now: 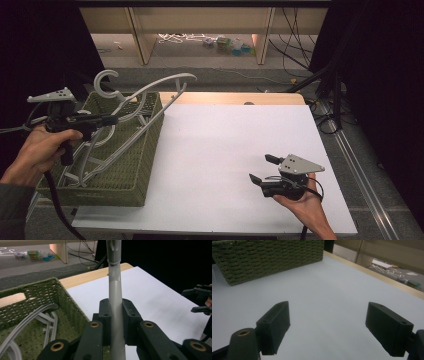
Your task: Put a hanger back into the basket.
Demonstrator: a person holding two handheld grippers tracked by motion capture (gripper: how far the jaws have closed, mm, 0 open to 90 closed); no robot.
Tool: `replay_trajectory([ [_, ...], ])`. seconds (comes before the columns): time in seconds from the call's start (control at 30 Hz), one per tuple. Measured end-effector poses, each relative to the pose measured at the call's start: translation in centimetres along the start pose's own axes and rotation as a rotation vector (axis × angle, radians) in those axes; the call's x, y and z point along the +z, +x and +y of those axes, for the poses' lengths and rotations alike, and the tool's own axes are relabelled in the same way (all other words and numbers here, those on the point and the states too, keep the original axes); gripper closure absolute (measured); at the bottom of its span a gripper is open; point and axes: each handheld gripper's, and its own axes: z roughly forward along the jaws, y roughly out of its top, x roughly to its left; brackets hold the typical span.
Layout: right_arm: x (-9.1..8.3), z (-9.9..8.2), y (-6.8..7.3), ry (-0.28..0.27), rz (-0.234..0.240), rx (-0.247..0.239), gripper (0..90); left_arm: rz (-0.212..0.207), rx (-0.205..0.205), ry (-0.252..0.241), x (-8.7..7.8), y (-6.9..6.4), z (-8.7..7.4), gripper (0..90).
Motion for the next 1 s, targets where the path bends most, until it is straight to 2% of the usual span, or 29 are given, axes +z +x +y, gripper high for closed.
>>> replay_trajectory([
  [0.17,0.0,0.0,0.0,0.002,0.006,0.010,17.8,0.030,-0.020,-0.002,-0.5,1.6,-0.1,79.5],
  [0.2,0.0,0.0,0.0,0.002,0.004,0.008,17.4,0.041,-0.009,-0.002,-0.6,2.1,-0.2,79.5],
  [0.37,0.0,0.0,0.0,-0.002,-0.003,0.005,16.4,0.069,-0.040,0.001,-1.0,3.9,-0.6,79.5],
  [0.43,0.1,0.0,0.0,-0.014,-0.007,0.006,16.5,0.071,-0.044,0.002,-1.1,4.3,-0.7,79.5],
  [0.73,0.0,0.0,0.0,-0.002,-0.003,0.004,16.6,0.080,-0.051,0.018,-1.5,6.0,-1.1,79.5],
  [0.77,0.0,0.0,0.0,-0.002,-0.002,0.003,16.7,0.094,-0.053,0.022,-1.5,6.2,-1.1,79.5],
  [0.93,0.0,0.0,0.0,0.001,0.000,0.006,16.7,0.085,-0.066,0.034,-1.4,7.2,-1.2,79.5],
  [0.97,0.0,0.0,0.0,0.002,-0.001,0.004,16.7,0.094,-0.065,0.034,-1.4,7.3,-1.3,79.5],
  [1.0,0.0,0.0,0.0,0.001,0.000,0.008,16.7,0.082,-0.070,0.037,-1.4,7.6,-1.3,79.5],
])
